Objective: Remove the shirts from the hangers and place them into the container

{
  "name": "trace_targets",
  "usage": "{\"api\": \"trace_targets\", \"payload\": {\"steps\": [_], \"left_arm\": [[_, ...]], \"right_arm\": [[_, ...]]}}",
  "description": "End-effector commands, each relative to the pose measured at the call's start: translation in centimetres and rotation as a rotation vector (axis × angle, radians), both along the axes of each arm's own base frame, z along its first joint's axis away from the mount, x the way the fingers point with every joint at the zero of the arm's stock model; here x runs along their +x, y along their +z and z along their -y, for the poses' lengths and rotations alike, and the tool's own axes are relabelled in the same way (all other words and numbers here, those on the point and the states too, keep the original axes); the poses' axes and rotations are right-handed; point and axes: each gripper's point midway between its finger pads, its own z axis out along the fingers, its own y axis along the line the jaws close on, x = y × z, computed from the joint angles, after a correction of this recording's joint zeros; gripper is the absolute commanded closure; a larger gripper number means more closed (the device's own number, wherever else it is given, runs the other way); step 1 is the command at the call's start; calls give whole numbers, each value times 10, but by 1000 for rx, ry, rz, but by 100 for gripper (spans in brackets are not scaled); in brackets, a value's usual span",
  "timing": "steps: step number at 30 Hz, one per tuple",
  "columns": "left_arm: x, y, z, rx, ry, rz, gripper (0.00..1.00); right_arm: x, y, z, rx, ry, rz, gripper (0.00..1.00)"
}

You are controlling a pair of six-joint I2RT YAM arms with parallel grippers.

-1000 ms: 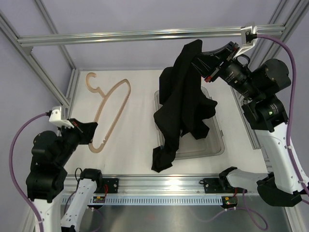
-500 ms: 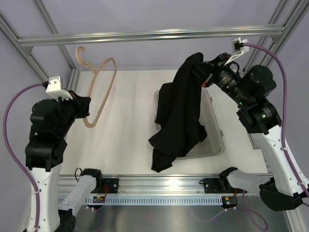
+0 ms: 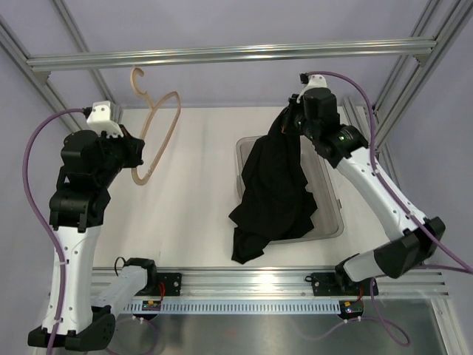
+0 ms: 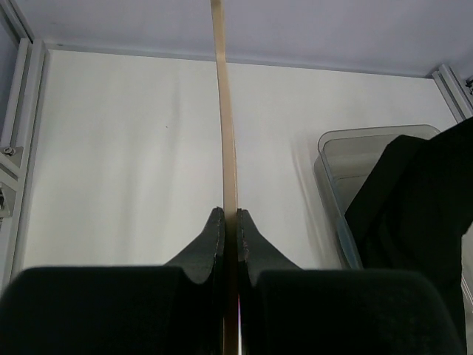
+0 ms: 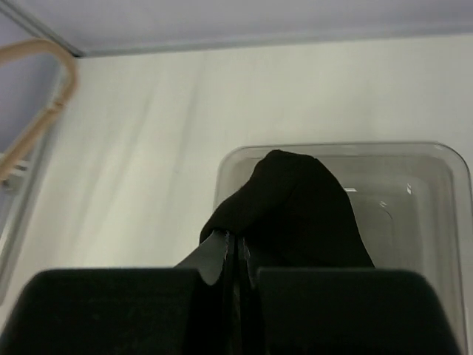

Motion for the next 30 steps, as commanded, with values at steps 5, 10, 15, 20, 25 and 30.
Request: {"api": "trace_targets", "payload": {"steps": [5,10,15,20,25,30], "left_arm": [[-19,60,-3,16,-5,222,100],[-42,63,-5,14,-6,248,100],[-53,64,-7,16,-3,267,100],[-35,79,-9,27,13,273,100],[-8,84,-14,36,55,267,100],[19,73,-17,49,84,217,100]], "right_arm": [[31,-76,50,-254,-335,-213,100],[32,-124,46,-245,-345,-282,100],[31,-128,45,-245,-340,-293,34],[25,-110,45,-244,-304,-264,2],[6,-85,41,-218,-221,-223,1],[-28,-67,10,-176,-58,-197,3]]}}
